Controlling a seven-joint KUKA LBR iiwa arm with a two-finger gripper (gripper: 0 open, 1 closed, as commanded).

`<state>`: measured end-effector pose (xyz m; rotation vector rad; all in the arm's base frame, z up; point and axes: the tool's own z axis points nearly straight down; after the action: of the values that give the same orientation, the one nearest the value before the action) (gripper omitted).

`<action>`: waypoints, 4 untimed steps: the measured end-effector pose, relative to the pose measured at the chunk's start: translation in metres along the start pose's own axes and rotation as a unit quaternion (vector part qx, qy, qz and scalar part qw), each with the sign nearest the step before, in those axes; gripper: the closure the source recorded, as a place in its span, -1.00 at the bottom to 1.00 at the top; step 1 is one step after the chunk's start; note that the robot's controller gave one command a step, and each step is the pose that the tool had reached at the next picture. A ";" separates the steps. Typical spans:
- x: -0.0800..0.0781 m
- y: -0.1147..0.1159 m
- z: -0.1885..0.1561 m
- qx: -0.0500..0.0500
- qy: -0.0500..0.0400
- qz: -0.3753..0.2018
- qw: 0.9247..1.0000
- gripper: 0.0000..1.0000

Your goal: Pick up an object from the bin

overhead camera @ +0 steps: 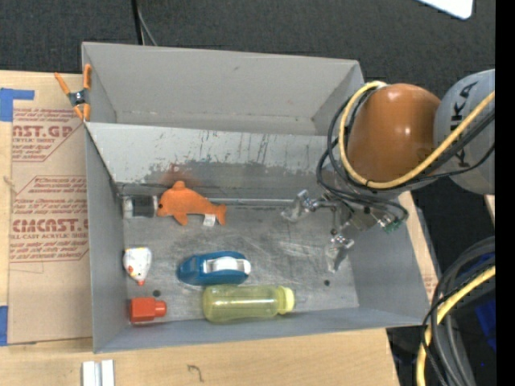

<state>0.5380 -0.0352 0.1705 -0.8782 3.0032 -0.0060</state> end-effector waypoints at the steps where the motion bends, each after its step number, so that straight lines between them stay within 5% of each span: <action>1: 0.014 0.035 0.067 -0.003 0.003 -0.042 0.999 -1.00; 2: 0.000 0.062 0.089 -0.007 0.008 -0.041 0.999 -1.00; 3: -0.009 0.096 0.093 -0.004 0.006 -0.149 0.989 1.00; 4: -0.009 0.096 0.093 -0.004 0.006 -0.149 0.989 1.00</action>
Offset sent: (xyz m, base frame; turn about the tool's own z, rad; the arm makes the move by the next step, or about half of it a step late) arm -0.0258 0.0659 -0.0751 -0.0658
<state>0.4951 0.0507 0.0774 -1.3232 2.8524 -0.0014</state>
